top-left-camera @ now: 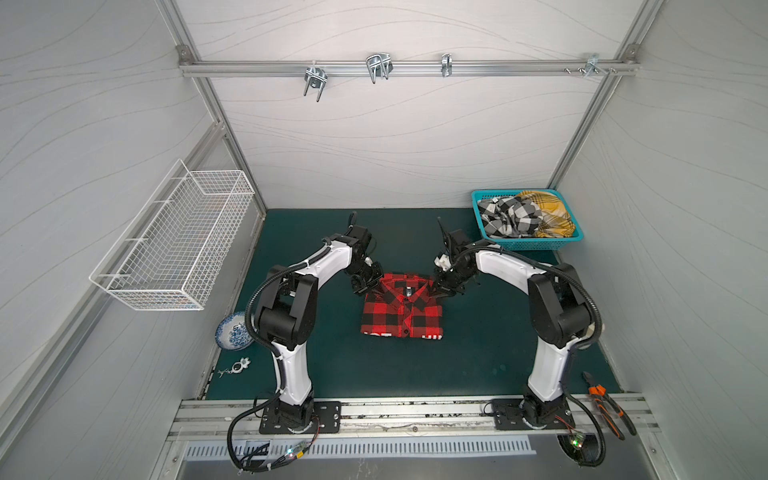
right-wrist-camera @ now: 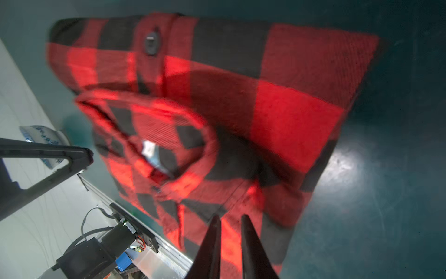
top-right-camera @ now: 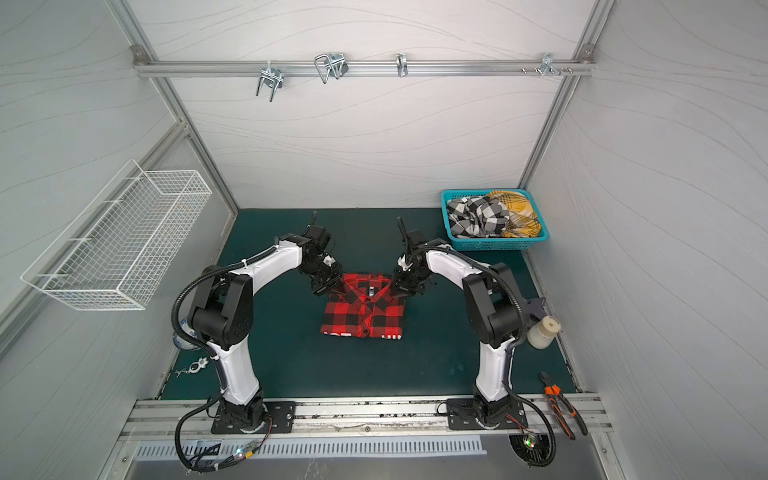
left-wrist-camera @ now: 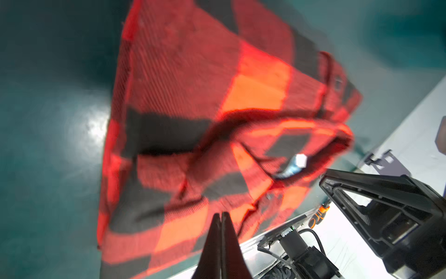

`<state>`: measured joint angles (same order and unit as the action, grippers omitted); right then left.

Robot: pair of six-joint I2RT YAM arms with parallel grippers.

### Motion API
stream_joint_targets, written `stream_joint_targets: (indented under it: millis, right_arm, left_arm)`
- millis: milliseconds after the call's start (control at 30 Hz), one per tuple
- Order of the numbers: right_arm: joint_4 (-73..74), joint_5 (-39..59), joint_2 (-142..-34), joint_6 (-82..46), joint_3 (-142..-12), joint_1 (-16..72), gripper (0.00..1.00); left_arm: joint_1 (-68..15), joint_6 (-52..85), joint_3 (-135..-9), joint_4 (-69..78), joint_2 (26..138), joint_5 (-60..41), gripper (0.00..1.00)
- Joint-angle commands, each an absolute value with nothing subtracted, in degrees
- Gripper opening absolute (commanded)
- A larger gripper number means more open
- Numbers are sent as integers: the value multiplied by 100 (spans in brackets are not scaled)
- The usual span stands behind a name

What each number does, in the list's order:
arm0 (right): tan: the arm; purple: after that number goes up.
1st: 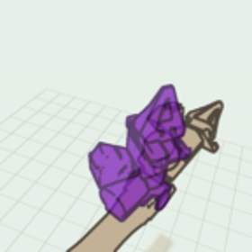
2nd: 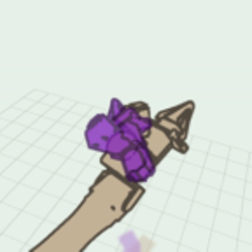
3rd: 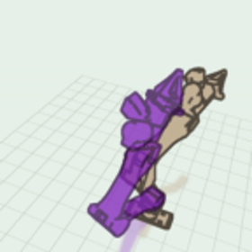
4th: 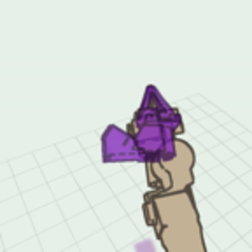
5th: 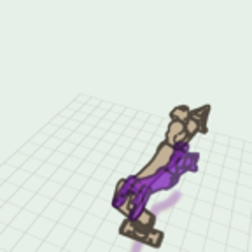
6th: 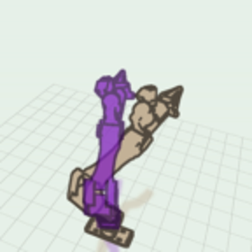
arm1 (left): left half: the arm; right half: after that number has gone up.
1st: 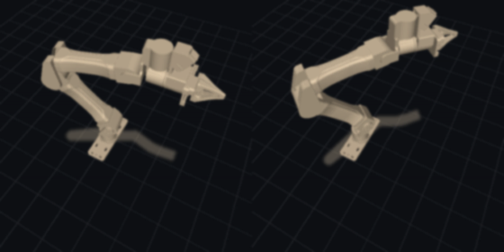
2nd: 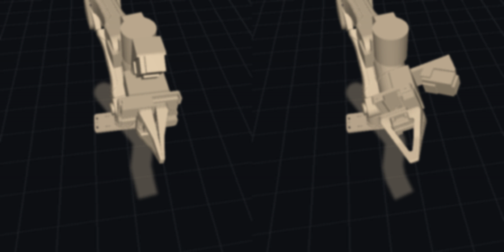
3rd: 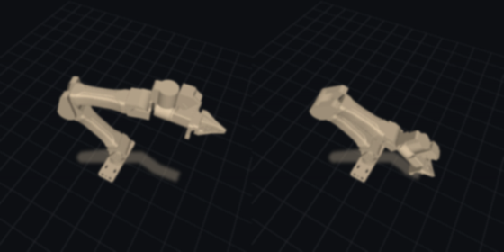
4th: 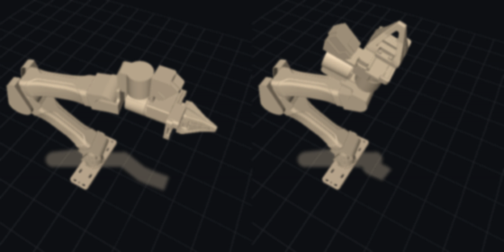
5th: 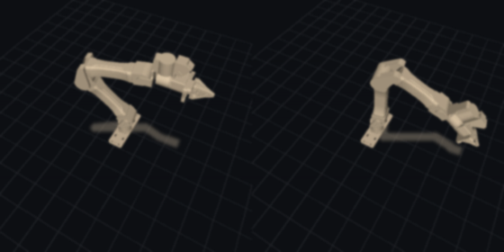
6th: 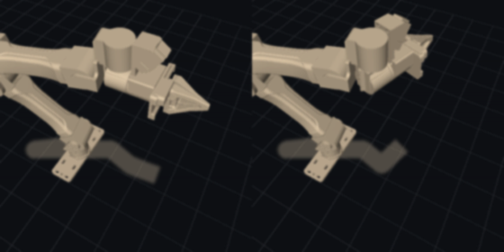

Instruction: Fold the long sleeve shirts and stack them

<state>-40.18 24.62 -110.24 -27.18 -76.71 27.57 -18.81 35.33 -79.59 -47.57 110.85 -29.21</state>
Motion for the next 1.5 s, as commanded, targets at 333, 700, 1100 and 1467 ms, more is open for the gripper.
stream_joint_targets:
  millis: [333, 700, 1100, 1467]
  right_arm:
    - [-4372, 2509, -11176, -2488, -8075, 2672, 19]
    - [-4708, 2545, -11247, -2590, -8780, 2460, 20]
    - [-4589, 2678, -12333, -2605, -9176, 2110, 19]
    - [-4779, 2713, -12313, -2503, -9441, 2110, 21]
  left_arm:
    - [-1763, 3434, -8615, -4878, 11404, -2944, 4]
    - [-1169, 3373, -9994, -5297, 12295, -2972, 1]
    - [-1170, 3471, -9899, -4971, 13121, -2965, 0]
    - [-1144, 3620, -9870, -4800, 13017, -2871, 10]
